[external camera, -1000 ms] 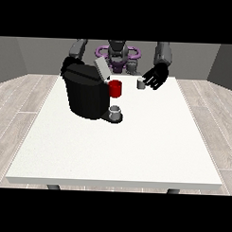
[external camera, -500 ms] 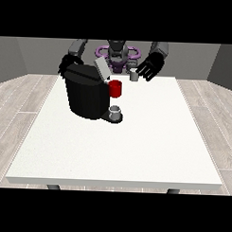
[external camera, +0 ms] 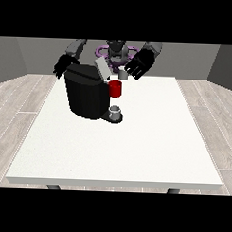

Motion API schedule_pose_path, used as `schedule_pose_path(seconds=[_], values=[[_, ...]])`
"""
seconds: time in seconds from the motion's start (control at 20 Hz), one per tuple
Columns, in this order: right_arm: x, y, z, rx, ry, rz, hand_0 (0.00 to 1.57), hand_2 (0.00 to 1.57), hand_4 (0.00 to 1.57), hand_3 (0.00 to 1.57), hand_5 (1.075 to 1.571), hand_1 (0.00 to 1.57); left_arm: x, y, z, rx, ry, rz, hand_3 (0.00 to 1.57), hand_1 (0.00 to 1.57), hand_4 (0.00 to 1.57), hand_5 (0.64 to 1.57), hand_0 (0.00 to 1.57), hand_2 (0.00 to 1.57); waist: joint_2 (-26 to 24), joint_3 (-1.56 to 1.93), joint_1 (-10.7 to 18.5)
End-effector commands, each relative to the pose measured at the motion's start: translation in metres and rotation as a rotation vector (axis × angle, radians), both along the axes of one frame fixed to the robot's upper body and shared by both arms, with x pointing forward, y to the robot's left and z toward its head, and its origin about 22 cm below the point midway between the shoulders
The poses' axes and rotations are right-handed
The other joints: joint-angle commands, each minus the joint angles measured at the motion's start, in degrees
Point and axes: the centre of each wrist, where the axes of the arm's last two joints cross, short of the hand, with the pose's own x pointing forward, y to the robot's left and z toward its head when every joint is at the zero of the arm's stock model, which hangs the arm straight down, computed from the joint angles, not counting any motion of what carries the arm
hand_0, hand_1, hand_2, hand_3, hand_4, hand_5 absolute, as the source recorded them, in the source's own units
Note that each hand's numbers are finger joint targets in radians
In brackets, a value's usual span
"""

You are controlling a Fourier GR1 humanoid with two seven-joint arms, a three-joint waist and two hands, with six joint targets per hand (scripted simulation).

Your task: Insert the coffee pod into the coffee machine and close the lid

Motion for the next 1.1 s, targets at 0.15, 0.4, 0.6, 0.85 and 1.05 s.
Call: schedule_pose_path(seconds=[0.15, 0.4, 0.6, 0.85, 1.05], values=[[0.009, -0.010, 0.004, -0.001, 0.007, -0.042, 0.00, 0.00, 0.52, 0.00, 1.571, 0.00, 0.004, -0.026, 0.006, 0.034, 0.009, -0.015, 1.24, 1.26, 0.49, 1.571, 1.26, 1.30, -0.2, 0.01, 1.2], [0.011, 0.003, 0.019, 0.022, -0.033, -0.017, 0.00, 0.00, 0.54, 0.00, 1.571, 0.00, 0.004, -0.011, 0.025, 0.030, -0.031, -0.005, 1.22, 1.29, 0.50, 1.571, 1.29, 1.32, 2.8, 0.01, -0.5], [0.001, -0.002, 0.004, 0.032, -0.002, -0.026, 0.00, 0.00, 0.50, 0.00, 1.571, 0.00, 0.004, -0.007, 0.018, 0.033, 0.021, -0.019, 1.23, 1.32, 0.51, 1.571, 1.32, 1.33, 1.1, 0.00, -0.7], [-0.004, 0.009, 0.008, 0.024, -0.015, -0.013, 0.00, 0.00, 0.51, 0.00, 1.571, 0.00, 0.006, -0.017, 0.003, 0.048, 0.006, -0.004, 1.19, 1.21, 0.50, 1.571, 1.21, 1.26, 1.6, -0.01, -2.0], [0.002, -0.007, 0.002, 0.014, -0.042, -0.027, 0.00, 0.00, 0.48, 0.00, 1.571, 0.00, 0.006, -0.040, -0.009, 0.035, -0.035, -0.035, 1.20, 1.19, 0.49, 1.571, 1.19, 1.26, 3.2, 0.01, 0.0]])
